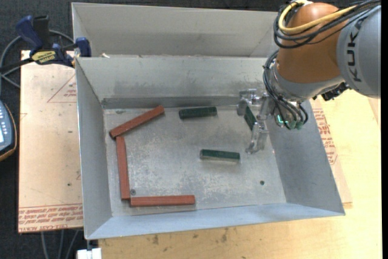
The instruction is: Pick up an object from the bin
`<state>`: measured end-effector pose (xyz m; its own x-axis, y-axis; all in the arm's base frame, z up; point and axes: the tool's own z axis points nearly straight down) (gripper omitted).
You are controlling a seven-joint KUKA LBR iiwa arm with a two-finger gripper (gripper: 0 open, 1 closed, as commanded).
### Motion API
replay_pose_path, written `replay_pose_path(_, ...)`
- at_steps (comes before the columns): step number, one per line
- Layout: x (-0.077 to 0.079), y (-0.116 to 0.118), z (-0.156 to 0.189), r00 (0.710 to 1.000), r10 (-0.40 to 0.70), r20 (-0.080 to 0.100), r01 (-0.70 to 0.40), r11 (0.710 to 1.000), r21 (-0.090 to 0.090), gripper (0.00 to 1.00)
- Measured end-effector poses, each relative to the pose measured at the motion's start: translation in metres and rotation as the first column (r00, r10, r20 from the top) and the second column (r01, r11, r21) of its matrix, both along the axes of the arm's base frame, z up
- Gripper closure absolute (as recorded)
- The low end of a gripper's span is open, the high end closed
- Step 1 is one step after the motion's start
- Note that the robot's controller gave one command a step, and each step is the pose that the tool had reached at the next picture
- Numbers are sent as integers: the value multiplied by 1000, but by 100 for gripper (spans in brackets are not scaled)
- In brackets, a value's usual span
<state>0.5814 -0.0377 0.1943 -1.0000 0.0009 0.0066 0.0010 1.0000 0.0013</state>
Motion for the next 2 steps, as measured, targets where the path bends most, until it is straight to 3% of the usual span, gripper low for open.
replay_pose_path(1, -51, 36, -127, 1000, -26, 6, 26, 1000, 1, 0)
replay_pose_path(2, -49, 35, -123, 1000, -25, 8, 25, 1000, 0, 100)
